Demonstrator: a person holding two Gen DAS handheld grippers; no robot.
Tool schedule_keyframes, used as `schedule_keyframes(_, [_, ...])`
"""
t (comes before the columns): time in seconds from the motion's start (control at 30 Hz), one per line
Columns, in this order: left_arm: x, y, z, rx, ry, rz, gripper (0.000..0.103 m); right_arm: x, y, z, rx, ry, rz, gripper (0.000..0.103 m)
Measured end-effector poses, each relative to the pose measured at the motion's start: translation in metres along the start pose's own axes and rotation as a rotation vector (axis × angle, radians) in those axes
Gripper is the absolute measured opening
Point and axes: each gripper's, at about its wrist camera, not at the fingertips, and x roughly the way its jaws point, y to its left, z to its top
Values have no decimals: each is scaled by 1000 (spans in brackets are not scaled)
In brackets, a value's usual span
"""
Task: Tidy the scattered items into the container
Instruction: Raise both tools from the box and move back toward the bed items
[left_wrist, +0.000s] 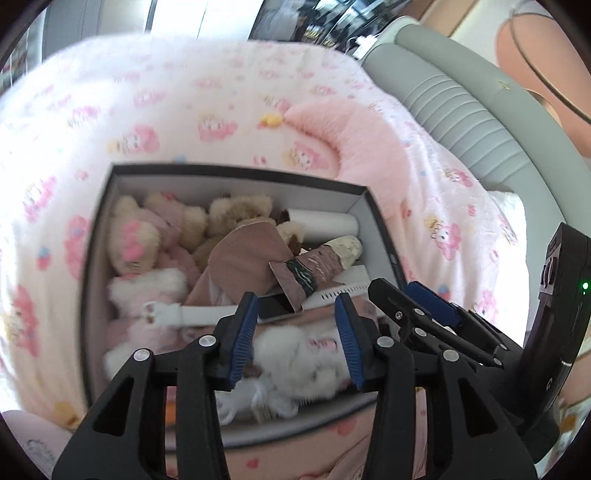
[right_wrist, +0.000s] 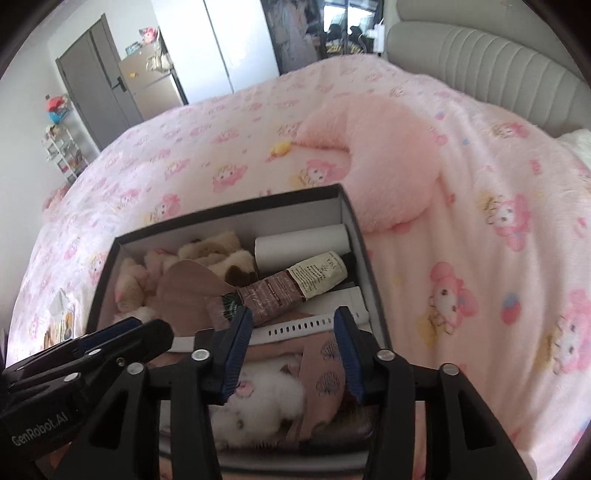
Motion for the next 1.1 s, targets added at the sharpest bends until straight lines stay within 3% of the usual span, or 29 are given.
schedule_keyframes(0.2, [-52, -13, -15, 87, -55, 1, 52, -52, 11, -18, 43, -55, -25, 48])
schedule_keyframes(0.53, [-109, -19, -44, 122, -123, -4, 55, -121, 34, -42, 20, -136, -69, 51])
schedule_keyframes(1.1, [-149, 6, -68, 103, -159, 57, 54, -141, 81, -61, -64, -142, -39, 51])
